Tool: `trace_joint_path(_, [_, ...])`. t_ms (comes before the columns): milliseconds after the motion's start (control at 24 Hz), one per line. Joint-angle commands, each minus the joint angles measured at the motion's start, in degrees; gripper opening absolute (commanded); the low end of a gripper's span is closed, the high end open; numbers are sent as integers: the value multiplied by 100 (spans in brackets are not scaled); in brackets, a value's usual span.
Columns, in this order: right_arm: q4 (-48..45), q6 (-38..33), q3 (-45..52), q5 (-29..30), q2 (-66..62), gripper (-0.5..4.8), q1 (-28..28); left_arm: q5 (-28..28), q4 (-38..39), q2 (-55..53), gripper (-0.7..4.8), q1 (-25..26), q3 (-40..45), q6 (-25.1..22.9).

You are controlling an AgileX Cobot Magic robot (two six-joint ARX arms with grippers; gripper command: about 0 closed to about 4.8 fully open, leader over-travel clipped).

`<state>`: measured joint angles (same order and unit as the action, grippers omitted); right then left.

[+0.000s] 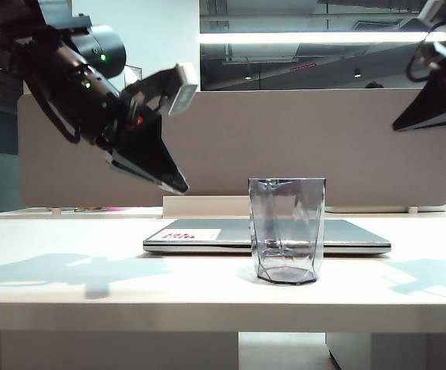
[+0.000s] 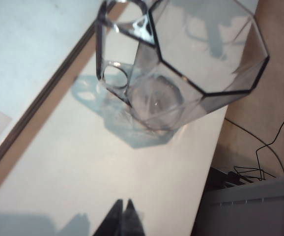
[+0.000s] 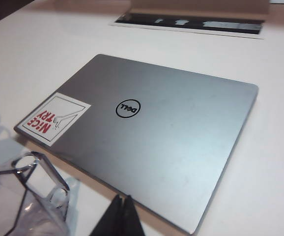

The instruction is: Pick up the water cup and place it on the side of the laptop close to you.

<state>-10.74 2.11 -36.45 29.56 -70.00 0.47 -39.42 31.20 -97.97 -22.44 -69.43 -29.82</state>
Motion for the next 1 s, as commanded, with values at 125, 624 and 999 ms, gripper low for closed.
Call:
trace_joint_path(125, [-164,892,-251,555,-691,-5,-35,-20,-2,190,-6,13,-4,-24])
trace_joint_path(624, [-487,1204,-385,1108,-1952,-6,-55,-24,345,243,-6,4,-7,22])
trace_joint_path(999, [-1123,1207,-557,2087,-2712,-5,-42,-24,396,286,-6,2,-9,24])
